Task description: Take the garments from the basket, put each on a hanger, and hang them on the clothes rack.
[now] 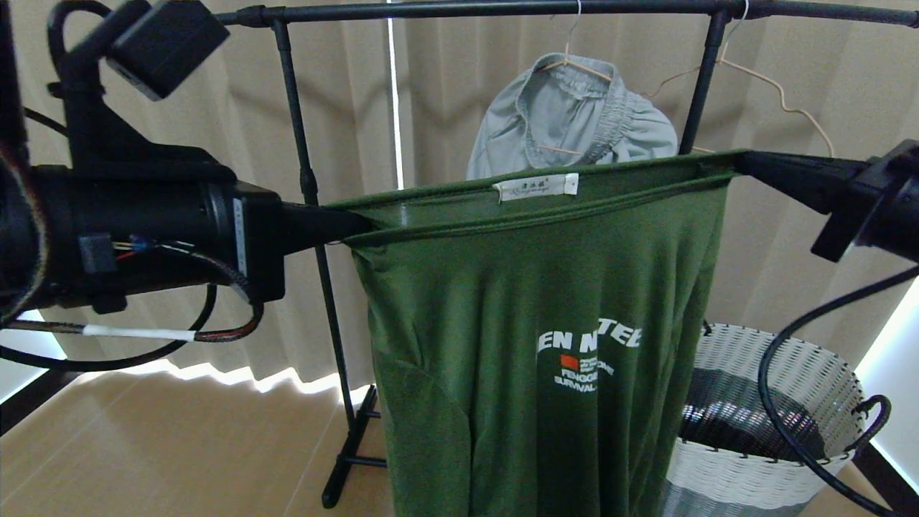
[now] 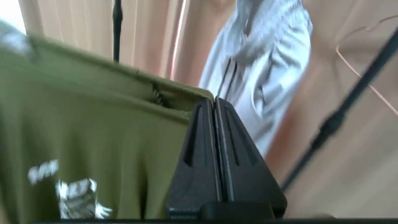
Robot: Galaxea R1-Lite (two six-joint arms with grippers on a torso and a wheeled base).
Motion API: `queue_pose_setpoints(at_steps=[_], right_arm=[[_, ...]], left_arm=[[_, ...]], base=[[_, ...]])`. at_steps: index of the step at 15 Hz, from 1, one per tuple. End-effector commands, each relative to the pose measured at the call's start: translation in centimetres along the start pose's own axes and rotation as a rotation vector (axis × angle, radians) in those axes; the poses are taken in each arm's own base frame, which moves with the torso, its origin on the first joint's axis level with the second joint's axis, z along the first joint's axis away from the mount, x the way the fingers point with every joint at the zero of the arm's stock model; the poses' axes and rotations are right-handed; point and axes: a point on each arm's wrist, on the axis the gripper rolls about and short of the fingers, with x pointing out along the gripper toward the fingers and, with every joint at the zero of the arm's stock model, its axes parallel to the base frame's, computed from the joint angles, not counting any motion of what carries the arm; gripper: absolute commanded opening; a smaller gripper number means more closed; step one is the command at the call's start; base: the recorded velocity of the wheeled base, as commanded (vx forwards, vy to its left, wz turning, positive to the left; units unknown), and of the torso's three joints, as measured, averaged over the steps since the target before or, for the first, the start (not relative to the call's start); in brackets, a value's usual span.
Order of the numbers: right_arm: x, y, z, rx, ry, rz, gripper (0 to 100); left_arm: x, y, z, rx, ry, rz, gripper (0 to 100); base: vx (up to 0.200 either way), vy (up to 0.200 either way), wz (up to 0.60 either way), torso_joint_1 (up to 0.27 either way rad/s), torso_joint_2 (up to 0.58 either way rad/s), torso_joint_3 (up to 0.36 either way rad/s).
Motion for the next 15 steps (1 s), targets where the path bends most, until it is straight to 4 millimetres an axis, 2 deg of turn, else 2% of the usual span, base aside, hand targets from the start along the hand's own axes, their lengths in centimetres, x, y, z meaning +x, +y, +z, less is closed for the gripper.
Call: queue_pose_setpoints(at_steps=[1, 4, 7, 9, 12, 15], right_arm=[[3.6, -0.5, -0.1, 0.064, 0.014, 0.012, 0], [5.7, 0.3, 0.2, 0.079, 0.005, 0.059, 0], [5.8, 1.2, 0.1, 0.087, 0.01, 0.091, 0], [5.4, 1.2, 0.2, 0.085, 0.008, 0.085, 0], [3.6, 1.4, -0.9, 0.085, 0.041, 0.044, 0], [2.7, 1.4, 0.0, 0.077, 0.008, 0.039, 0]], left_arm=[[-2.0, -0.9, 0.1, 0.013, -0.037, -0.031, 0], [-2.8, -2.0, -0.8, 0.024, -0.025, -0.107, 0], [-3.6, -2.3, -1.4, 0.028, -0.024, -0.124, 0], [-3.6, -2.3, -1.7, 0.027, -0.016, -0.122, 0], [-2.9, -2.0, -2.5, 0.019, 0.019, -0.104, 0], [-1.6, -1.1, -1.4, 0.023, -0.022, -0.013, 0]], base=[[0.0, 0.0, 0.0, 0.0, 0.0, 0.0], [0.0, 0.0, 0.0, 0.0, 0.0, 0.0], [0.0, 0.0, 0.0, 0.0, 0.0, 0.0], [0.0, 0.0, 0.0, 0.0, 0.0, 0.0], [0.0, 0.0, 0.0, 0.0, 0.0, 0.0], [0.0, 0.0, 0.0, 0.0, 0.0, 0.0]])
